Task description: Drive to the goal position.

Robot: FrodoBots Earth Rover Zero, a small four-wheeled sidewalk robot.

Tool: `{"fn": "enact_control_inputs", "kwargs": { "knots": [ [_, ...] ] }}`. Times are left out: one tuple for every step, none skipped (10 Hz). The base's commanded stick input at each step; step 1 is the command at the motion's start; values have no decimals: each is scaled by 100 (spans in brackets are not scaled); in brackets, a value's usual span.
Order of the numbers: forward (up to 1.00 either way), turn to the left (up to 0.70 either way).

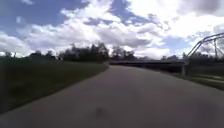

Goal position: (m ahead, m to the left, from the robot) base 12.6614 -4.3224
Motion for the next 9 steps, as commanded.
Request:
{"fn": "enact_control_inputs", "kwargs": {
  "knots": [
    [100,0],
    [100,0],
    [100,0],
    [100,0],
    [100,0],
    [100,0],
    [100,0],
    [100,-10],
    [100,-29]
  ]
}}
